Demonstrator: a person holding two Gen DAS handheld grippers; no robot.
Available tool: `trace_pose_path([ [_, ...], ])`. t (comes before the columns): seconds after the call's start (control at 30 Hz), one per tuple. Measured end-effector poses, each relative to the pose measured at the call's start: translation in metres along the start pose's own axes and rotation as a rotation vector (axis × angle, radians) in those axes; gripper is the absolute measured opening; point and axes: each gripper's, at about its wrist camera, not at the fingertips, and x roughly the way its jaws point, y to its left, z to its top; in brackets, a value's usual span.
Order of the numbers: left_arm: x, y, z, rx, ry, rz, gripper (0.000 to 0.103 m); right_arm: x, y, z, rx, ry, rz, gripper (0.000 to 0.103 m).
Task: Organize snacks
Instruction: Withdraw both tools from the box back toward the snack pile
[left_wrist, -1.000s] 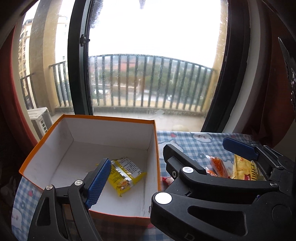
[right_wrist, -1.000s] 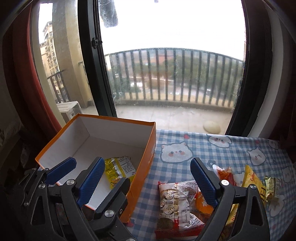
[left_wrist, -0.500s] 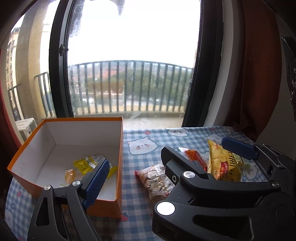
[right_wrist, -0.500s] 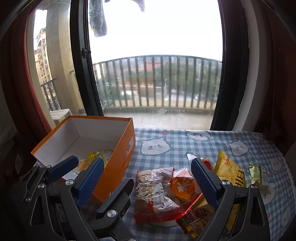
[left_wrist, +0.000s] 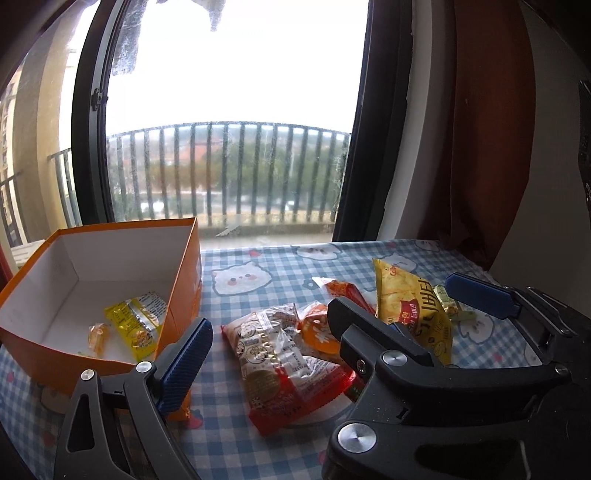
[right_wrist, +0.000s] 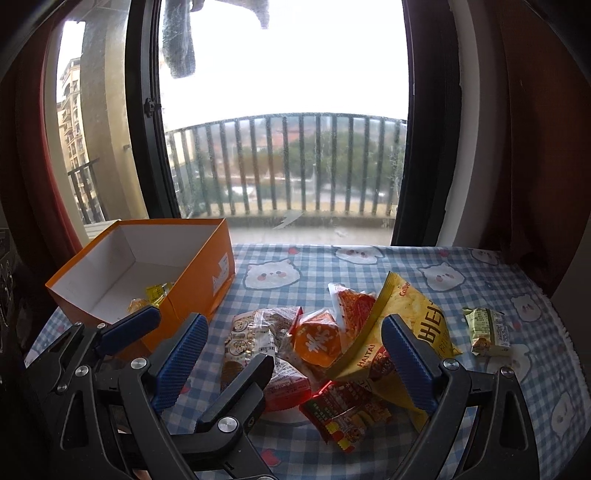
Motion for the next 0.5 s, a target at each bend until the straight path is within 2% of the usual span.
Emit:
trace_pose_path([
  [0.2, 0.001, -0.019, -0.007, 0.019, 0.003, 0.032, 0.096, -0.006, -0.016, -0.013, 0.018, -0.016, -0.031, 0.097],
  [0.33, 0.004, -0.030, -0.012, 0.029, -0.003, 0.061, 0.096, -0.006, -0.028, -0.019, 0.024, -0.033, -0.015, 0.097],
  [0.5, 0.018, -0.042, -0.014, 0.037, 0.031, 0.082, 0.095, -0.004, -0.050, -0.026, 0.040, -0.042, -0.043, 0.097],
])
